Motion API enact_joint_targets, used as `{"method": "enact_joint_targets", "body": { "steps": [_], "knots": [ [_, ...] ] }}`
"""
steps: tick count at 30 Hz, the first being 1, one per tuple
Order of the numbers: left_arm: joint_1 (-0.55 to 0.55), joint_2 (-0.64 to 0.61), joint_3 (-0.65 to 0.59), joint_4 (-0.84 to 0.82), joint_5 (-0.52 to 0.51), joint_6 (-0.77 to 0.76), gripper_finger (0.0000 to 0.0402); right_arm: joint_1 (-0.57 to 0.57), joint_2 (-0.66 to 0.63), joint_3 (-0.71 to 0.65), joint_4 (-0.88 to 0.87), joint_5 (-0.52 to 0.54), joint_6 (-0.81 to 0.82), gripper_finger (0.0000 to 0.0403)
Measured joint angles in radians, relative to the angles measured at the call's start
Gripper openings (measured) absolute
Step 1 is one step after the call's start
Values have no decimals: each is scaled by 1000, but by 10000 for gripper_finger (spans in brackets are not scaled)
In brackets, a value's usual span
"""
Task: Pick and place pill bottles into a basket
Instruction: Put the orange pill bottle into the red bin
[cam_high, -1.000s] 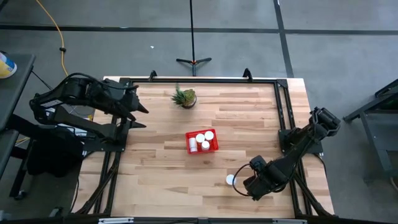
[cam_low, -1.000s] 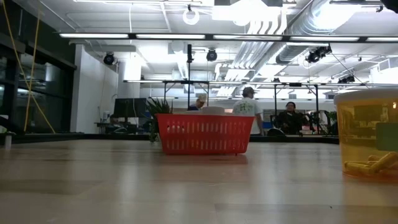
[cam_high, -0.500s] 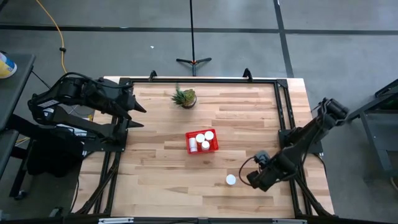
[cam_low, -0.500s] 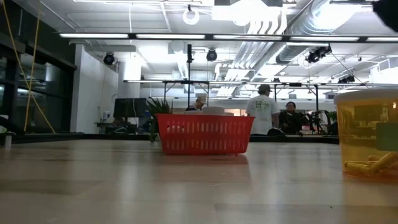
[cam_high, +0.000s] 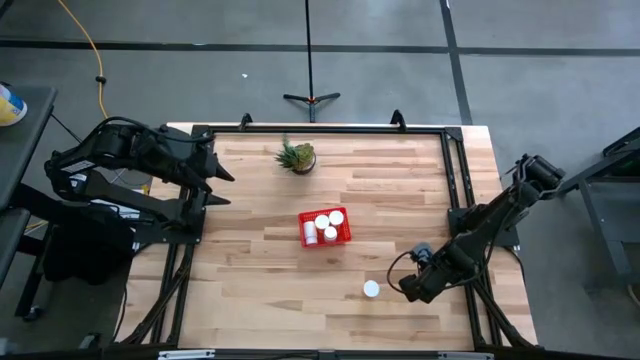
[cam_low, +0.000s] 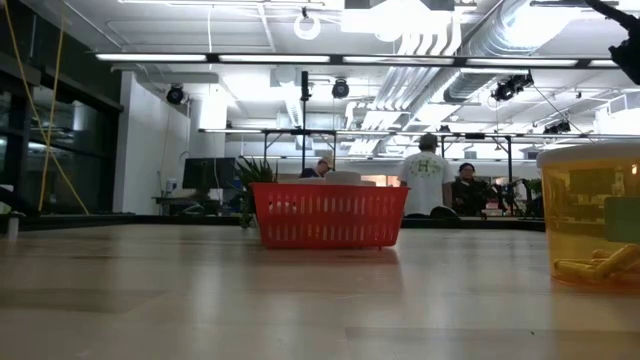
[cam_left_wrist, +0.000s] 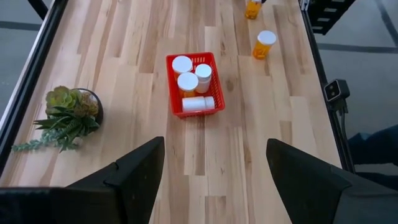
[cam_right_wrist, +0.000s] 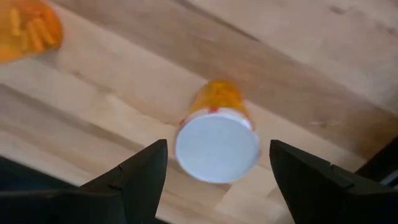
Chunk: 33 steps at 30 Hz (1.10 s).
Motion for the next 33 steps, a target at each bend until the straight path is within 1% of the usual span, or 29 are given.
{"method": "enact_joint_targets", "body": {
  "steps": [6,16,24,26,30,33],
  "knots": [
    [0,0,0,-4,0,0,317,-1,1,0,-18,-12,3,273],
    [0,0,0,-6,0,0,317,-3,10,0,20,-23,11,273],
    [0,1,0,-6,0,0,317,-28,10,-2,22,-18,10,273],
    [0,1,0,-6,0,0,317,-33,10,-21,48,-19,10,273],
    [0,1,0,-6,0,0,317,-40,10,-84,173,-34,17,273],
    [0,1,0,-6,0,0,317,-47,10,-111,198,-61,25,273]
  ]
}}
